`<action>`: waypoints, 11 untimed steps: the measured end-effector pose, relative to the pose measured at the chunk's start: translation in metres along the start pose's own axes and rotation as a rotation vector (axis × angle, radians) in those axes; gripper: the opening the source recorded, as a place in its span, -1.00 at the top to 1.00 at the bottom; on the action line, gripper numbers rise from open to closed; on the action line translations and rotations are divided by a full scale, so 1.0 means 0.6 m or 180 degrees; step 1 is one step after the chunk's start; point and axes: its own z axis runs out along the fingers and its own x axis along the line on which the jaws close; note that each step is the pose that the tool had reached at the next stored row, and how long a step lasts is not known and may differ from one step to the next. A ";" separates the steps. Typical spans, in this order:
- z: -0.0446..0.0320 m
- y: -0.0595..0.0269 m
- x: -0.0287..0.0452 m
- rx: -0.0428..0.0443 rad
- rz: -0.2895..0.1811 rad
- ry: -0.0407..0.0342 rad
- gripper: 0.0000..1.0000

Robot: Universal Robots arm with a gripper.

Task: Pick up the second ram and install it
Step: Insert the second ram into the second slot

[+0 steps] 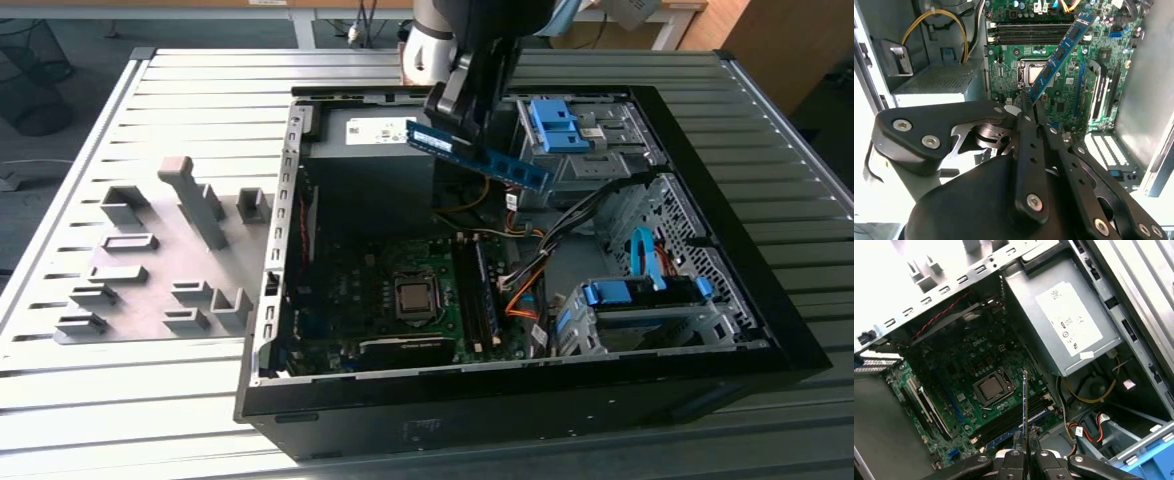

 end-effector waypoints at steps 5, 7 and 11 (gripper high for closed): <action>0.000 0.000 0.000 0.0006 0.0188 0.0000 0.73; 0.000 0.000 0.000 0.0009 0.0252 0.0000 0.73; 0.001 0.000 0.000 0.0018 0.0399 0.0006 0.73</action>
